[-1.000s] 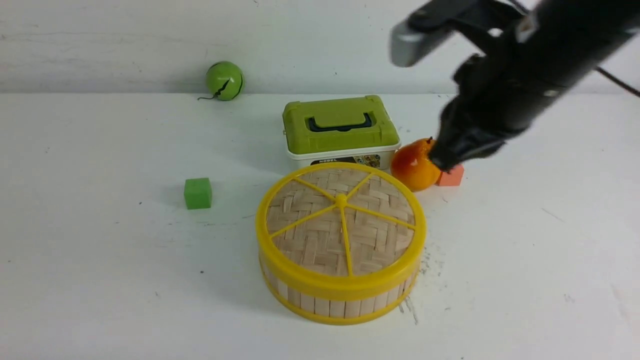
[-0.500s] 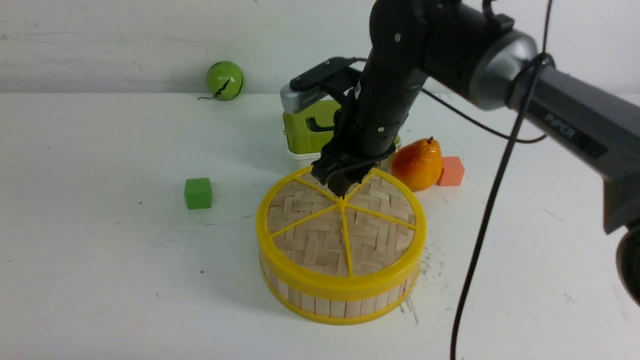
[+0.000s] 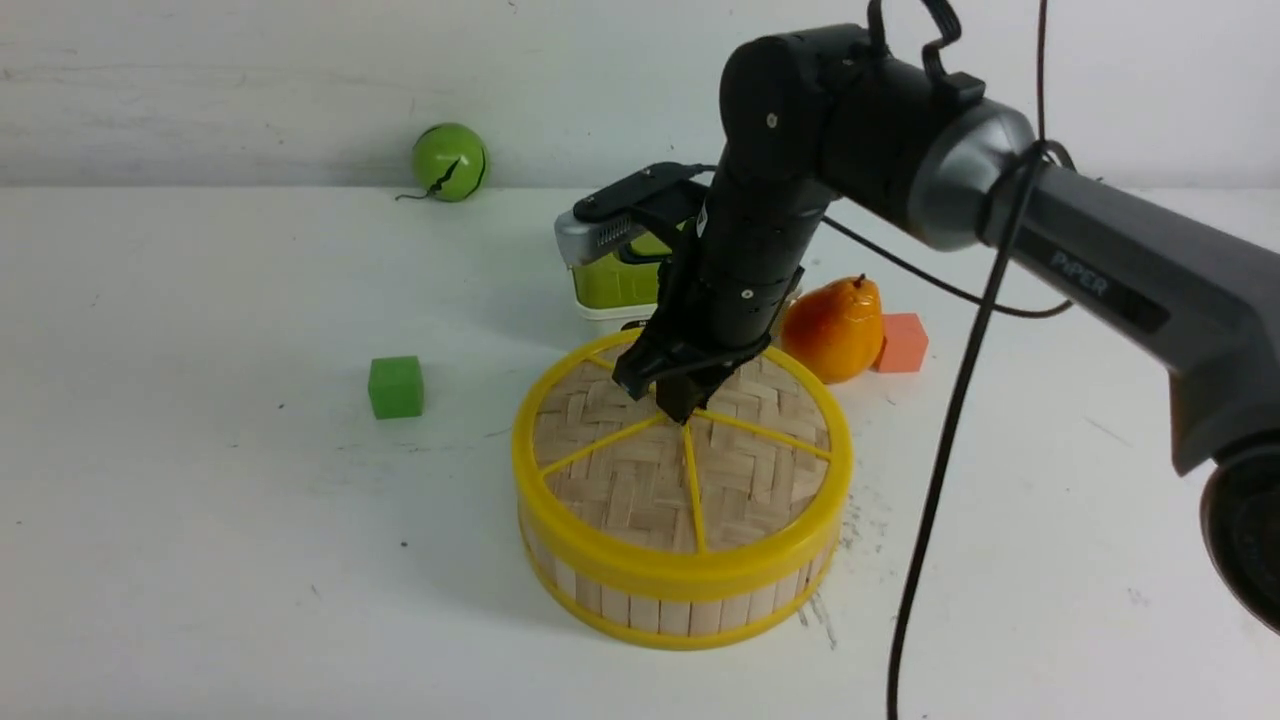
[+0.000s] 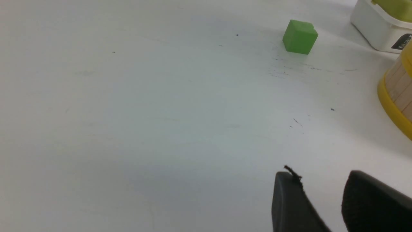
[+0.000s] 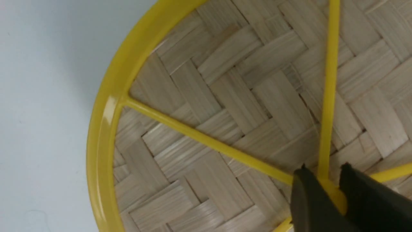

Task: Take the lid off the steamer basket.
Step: Use the right arm to lift the lid of the steamer, then use the right arm to place the steamer lid on the table

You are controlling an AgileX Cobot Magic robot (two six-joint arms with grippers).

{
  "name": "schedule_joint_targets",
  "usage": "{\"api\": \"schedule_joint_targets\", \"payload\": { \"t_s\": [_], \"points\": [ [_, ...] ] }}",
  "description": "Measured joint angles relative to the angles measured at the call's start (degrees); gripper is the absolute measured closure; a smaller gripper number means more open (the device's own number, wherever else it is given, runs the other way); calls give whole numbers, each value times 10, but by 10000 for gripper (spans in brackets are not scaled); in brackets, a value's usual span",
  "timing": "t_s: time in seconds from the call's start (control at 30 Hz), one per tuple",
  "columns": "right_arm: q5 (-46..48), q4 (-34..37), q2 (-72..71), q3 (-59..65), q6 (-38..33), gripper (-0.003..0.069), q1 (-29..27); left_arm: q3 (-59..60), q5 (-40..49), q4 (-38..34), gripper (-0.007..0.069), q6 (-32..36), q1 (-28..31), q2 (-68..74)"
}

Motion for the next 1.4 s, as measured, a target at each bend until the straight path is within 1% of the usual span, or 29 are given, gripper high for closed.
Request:
{"api": "schedule_joint_targets", "payload": {
  "t_s": [0.1, 0.23, 0.33, 0.43, 0.47, 0.53, 0.6, 0.7, 0.73, 0.77, 0.8, 0.93, 1.1, 1.4],
  "points": [
    [0, -1, -16, 5, 0, 554, 0, 0, 0, 0, 385, 0, 0, 0],
    [4, -9, -95, 9, 0, 554, -5, 0, 0, 0, 385, 0, 0, 0],
    [3, -9, -170, 24, 0, 554, -31, 0, 0, 0, 385, 0, 0, 0],
    [3, -14, -240, 86, 5, 554, -88, 0, 0, 0, 385, 0, 0, 0],
    [3, -15, -247, 97, 5, 554, -98, 0, 0, 0, 385, 0, 0, 0],
    [4, -24, -287, 181, 12, 554, -165, 0, 0, 0, 385, 0, 0, 0],
    [4, -30, -303, 241, 14, 554, -210, 0, 0, 0, 385, 0, 0, 0],
    [-10, -29, -314, 323, 14, 554, -264, 0, 0, 0, 385, 0, 0, 0],
    [-12, -28, -314, 329, 14, 554, -267, 0, 0, 0, 385, 0, 0, 0],
    [-42, -19, -314, 371, 14, 554, -285, 0, 0, 0, 385, 0, 0, 0],
    [-46, -18, -314, 375, 14, 554, -287, 0, 0, 0, 385, 0, 0, 0],
    [-150, -2, -298, 448, 14, 554, -291, 0, 0, 0, 385, 0, 0, 0],
    [-231, 1, -254, 472, 15, 554, -291, 0, 0, 0, 385, 0, 0, 0],
    [-259, 28, -199, 473, 15, 549, -291, 0, 0, 0, 385, 0, 0, 0]
  ]
}}
